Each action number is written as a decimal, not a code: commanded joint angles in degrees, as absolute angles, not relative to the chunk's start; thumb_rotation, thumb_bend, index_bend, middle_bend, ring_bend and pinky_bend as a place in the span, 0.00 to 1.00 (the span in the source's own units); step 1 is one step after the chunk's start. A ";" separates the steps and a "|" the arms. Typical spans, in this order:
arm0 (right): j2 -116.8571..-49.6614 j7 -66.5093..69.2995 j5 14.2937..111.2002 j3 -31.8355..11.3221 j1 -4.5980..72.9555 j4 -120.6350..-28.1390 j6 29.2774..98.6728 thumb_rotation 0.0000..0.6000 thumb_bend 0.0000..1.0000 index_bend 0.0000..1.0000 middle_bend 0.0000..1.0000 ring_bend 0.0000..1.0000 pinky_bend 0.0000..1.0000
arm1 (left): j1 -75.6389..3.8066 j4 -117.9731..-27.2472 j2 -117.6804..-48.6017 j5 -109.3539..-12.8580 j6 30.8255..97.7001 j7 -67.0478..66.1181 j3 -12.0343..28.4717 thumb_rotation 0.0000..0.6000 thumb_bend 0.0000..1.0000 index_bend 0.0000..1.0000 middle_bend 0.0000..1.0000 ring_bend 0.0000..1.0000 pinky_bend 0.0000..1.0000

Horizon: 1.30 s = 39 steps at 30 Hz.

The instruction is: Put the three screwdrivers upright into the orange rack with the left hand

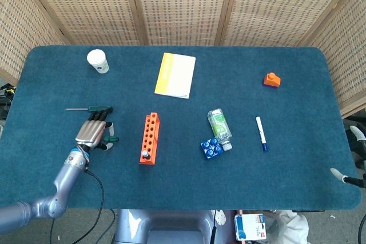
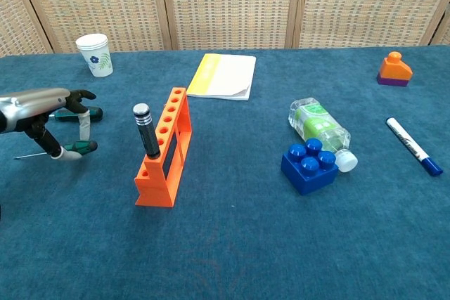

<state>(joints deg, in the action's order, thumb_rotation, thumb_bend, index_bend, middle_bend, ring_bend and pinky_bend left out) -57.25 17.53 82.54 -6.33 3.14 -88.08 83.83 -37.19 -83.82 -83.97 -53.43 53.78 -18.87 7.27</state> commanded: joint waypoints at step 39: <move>-57.30 16.94 81.94 -6.52 2.96 -88.11 83.99 1.00 0.00 0.00 0.00 0.00 0.00 | -33.41 -104.55 -62.87 -85.87 55.29 52.62 17.11 1.00 0.41 0.67 0.00 0.00 0.00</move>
<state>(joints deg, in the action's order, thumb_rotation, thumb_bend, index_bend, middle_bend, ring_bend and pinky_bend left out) -57.29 16.97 82.12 -6.45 2.96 -88.16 84.09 -31.48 -103.98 -62.72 -83.72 56.42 49.28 16.72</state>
